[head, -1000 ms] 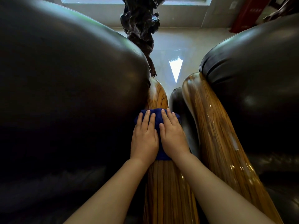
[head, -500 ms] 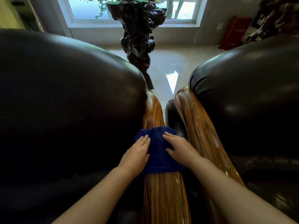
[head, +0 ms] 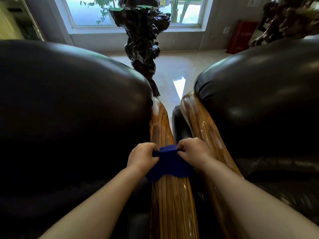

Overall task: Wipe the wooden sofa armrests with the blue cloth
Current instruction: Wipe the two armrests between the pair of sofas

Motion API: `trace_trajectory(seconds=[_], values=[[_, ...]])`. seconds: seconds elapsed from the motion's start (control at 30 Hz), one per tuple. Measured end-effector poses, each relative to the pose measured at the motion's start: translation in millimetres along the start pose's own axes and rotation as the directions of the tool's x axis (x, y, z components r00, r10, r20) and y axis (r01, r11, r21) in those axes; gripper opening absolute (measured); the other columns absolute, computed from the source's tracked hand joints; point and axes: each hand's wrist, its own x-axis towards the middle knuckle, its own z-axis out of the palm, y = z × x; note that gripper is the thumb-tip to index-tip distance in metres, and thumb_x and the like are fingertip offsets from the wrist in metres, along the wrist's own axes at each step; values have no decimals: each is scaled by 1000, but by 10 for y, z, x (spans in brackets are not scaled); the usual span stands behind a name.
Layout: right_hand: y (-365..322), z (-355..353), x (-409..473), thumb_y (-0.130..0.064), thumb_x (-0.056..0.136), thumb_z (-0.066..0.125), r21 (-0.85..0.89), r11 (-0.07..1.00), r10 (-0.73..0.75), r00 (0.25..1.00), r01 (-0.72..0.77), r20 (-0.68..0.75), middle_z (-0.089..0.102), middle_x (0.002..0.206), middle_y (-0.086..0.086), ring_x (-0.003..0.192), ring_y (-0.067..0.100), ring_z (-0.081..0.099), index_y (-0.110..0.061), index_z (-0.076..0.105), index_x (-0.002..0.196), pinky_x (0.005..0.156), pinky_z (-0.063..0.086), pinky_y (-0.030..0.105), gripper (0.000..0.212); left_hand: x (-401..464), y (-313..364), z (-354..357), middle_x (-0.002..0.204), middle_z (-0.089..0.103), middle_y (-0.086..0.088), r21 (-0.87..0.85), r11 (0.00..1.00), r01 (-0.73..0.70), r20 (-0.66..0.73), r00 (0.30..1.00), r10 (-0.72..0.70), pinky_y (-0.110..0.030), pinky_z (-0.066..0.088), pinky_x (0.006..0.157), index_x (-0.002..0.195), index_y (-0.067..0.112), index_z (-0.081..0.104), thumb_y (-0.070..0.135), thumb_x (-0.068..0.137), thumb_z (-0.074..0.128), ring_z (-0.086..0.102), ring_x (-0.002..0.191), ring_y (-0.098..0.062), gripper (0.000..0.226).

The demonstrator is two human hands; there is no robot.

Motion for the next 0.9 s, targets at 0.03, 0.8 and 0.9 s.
trace_trajectory(seconds=[0.03,0.8,0.9], values=[[-26,-140,-26,-22,85,60,54,999,7,1000,-8,16,67,89,-3,81,13,63,-21,67,93,74,53,30,11,-3,51,-115,98,66,2,-57,998,2,28,1000,-1,-35,53,84,95,21,67,16,77,68,61,91,-13,19],[2,-2903,-1471,-19,77,72,267,951,-148,987,158,-58,69,77,-13,72,-2,64,-22,72,86,58,49,10,10,-779,2423,-1742,94,72,-8,-142,981,-130,204,966,157,-38,54,87,95,10,71,12,72,74,66,89,-20,24],[348,-2874,-1611,-20,76,72,302,939,-169,986,163,-6,69,77,-13,73,-6,63,-27,71,84,58,49,9,10,-887,2602,-1399,92,72,-4,-178,982,-66,227,968,106,-33,57,81,94,13,70,12,73,73,67,85,-14,21]])
